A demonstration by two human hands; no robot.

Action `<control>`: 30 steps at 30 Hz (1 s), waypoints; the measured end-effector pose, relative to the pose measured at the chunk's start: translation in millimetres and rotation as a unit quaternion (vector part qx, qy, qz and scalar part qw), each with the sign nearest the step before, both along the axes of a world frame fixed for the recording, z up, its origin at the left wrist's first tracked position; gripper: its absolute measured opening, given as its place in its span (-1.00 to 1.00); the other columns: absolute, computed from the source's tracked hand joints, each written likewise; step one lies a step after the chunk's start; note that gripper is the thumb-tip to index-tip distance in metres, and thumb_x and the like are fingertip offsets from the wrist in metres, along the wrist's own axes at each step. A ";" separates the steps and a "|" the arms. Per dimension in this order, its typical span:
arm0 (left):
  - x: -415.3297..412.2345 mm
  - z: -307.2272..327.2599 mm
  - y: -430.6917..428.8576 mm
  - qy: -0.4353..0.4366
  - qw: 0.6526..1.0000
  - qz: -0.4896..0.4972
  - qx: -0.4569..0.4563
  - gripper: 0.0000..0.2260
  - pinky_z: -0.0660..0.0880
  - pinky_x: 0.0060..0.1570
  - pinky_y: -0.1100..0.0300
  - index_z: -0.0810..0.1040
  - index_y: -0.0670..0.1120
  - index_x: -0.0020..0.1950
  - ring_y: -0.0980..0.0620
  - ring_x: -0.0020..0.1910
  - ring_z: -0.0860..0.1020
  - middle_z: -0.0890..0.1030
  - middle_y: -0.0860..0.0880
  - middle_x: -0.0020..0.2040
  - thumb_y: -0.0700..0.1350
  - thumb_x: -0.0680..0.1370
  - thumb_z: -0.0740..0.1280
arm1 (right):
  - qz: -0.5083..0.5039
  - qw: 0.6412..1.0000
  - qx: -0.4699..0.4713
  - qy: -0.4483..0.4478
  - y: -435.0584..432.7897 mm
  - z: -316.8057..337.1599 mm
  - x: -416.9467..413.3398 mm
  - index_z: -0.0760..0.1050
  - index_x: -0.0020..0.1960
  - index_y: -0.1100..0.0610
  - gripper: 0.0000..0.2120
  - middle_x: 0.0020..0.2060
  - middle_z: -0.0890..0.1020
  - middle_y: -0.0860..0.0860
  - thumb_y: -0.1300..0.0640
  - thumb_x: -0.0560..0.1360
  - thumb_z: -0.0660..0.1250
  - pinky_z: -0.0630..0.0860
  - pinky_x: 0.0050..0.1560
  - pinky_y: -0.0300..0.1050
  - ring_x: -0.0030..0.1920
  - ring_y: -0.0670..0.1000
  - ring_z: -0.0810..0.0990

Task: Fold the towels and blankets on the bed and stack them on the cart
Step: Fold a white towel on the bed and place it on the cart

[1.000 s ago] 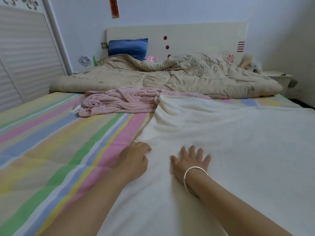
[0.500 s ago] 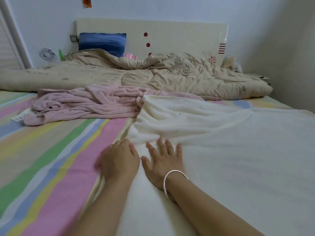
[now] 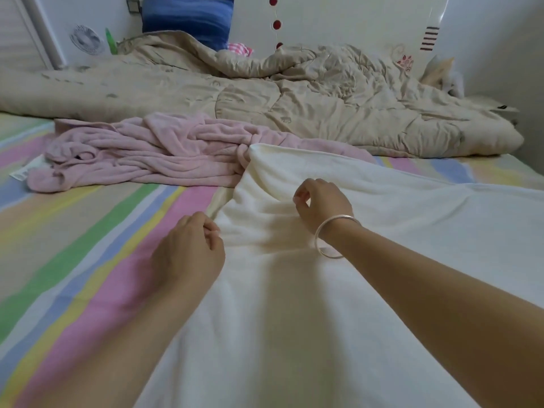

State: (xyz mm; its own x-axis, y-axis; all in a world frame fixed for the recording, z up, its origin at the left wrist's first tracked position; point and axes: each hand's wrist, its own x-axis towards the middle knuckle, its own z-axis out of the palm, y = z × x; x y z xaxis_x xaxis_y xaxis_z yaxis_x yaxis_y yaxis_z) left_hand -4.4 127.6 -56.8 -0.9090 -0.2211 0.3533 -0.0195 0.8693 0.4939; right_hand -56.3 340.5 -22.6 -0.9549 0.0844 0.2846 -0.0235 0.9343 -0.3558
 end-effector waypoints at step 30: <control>-186.4 -28.1 -11.9 -0.241 0.956 -0.147 0.078 -0.60 0.49 0.14 0.10 0.55 0.05 0.27 -0.01 0.17 0.57 0.63 0.09 0.15 0.23 0.54 0.27 | 0.045 0.970 -0.076 -0.226 -81.0 47.2 -242.0 0.43 0.33 0.10 -0.61 0.16 0.52 0.10 -0.02 0.55 0.30 0.29 -0.03 -0.16 -0.01 0.00 0.38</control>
